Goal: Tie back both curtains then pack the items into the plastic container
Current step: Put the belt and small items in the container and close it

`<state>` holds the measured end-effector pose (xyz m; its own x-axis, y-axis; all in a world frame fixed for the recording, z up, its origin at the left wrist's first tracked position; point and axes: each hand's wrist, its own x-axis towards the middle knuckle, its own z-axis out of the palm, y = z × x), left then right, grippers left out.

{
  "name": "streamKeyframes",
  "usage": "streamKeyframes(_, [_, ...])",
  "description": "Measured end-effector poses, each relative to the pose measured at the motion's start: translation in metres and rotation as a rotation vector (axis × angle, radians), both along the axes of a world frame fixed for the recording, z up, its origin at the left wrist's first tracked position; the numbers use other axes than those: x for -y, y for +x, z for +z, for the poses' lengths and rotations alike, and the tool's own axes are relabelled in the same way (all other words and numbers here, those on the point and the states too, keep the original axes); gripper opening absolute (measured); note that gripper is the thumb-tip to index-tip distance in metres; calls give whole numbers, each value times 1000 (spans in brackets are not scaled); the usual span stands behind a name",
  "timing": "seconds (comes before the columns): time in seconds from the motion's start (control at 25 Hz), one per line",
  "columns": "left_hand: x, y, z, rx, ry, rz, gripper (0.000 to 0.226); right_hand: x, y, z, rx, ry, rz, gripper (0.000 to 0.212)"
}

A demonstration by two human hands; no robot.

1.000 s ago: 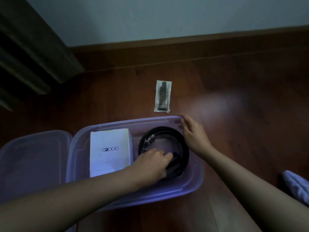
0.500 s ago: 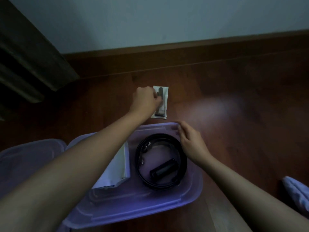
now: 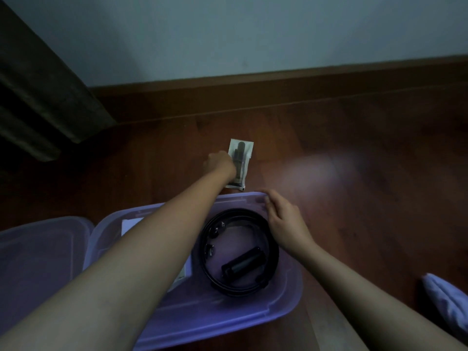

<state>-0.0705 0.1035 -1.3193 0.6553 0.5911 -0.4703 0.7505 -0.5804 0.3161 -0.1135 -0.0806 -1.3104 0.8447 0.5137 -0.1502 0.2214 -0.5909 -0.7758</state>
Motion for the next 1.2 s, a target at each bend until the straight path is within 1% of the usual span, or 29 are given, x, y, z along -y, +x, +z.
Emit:
streamKeyframes(0.08, [-5, -3, 2, -25, -39, -4, 32, 0, -1, 1, -8, 5, -3, 27])
streamKeyframes(0.16, [-11, -9, 3, 13, -104, 22, 29, 0, -1, 2, -7, 6, -10, 27])
streamKeyframes(0.2, [-15, -12, 3, 77, -155, 49, 25, -1, -2, 3, -7, 5, -12, 27])
streamKeyframes(0.32, [-29, -24, 12, 378, -338, 199, 6, -1, -1, 2, 0, 3, -11, 27])
streamKeyframes(0.44, [-44, -36, 32, 591, -572, 280, 6, -1, -1, 2, 14, 4, -8, 27])
streamKeyframes(0.52, [-50, -49, 50, 683, -689, 271, 8, -1, -1, 2, 17, 4, 2, 26])
streamKeyframes(0.56, [-52, -58, 60, 706, -718, 233, 9, -1, -1, 2, 17, 7, 5, 26])
streamKeyframes(0.6, [-54, -69, 67, 709, -721, 170, 12, -1, -1, 2, 17, 8, 5, 26])
streamKeyframes(0.68, [-61, -96, 79, 680, -657, 8, 24, 0, -1, 1, 24, 2, 3, 26])
streamKeyframes(0.76, [-67, -124, 86, 613, -590, -180, 33, 1, 0, 0, 35, -2, 6, 27])
streamKeyframes(0.8, [-68, -135, 89, 553, -579, -277, 32, 1, 0, -1, 42, 0, 11, 27])
streamKeyframes(0.88, [-64, -149, 97, 409, -586, -453, 22, 2, 1, -2, 41, -12, 16, 27])
streamKeyframes(0.92, [-59, -153, 98, 348, -555, -524, 22, 1, 1, -3, 26, -18, 17, 27])
streamKeyframes(1.0, [-51, -154, 95, 316, -396, -637, 26, 0, 0, -2, 22, -29, 23, 29])
streamKeyframes(1.04, [-46, -154, 95, 330, -333, -661, 27, 0, -1, 1, 88, -33, 8, 32])
streamKeyframes(1.08, [-45, -155, 92, 351, -315, -656, 28, -1, -3, 6, 209, -35, -19, 36])
streamKeyframes(1.16, [-44, -156, 92, 384, -369, -588, 32, -1, -15, 21, 468, 1, -59, 38])
streamKeyframes(1.2, [-43, -157, 93, 397, -393, -559, 33, -2, -24, 28, 519, 24, -41, 35])
